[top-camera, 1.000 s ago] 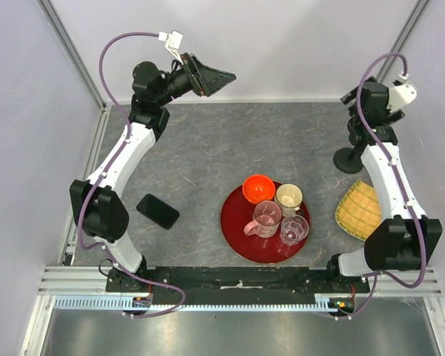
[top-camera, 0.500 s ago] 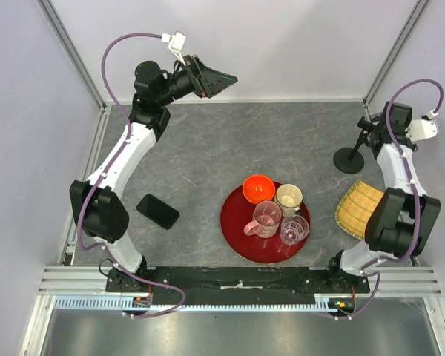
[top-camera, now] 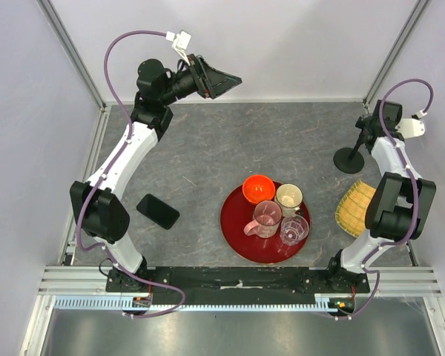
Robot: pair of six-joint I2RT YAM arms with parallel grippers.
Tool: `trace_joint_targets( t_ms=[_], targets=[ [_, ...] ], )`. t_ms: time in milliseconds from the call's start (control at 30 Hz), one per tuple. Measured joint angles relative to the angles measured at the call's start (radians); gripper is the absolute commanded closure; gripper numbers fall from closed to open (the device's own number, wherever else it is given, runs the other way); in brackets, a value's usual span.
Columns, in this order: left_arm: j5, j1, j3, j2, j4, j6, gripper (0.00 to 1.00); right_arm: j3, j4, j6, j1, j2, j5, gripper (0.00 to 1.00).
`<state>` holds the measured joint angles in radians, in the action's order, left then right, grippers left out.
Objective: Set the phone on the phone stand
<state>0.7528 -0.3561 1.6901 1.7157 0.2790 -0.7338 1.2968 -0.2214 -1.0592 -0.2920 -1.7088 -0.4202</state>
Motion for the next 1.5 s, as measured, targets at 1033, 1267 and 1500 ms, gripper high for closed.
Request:
trace_joint_targets(
  t_ms=[1033,1267,1500],
  targets=[
    [0.010,-0.011,0.268,0.174,-0.354,0.315,0.19,0.403,-0.002,0.964,0.468,-0.249,0.614,1.00],
    [0.006,-0.011,0.266,0.178,-0.405,0.416,0.30,0.442,-0.114,1.187,0.644,-0.259,0.881,1.00],
    [-0.020,0.000,0.132,0.131,-0.320,0.425,0.22,0.484,-0.172,1.232,0.621,-0.277,0.959,0.56]
  ],
)
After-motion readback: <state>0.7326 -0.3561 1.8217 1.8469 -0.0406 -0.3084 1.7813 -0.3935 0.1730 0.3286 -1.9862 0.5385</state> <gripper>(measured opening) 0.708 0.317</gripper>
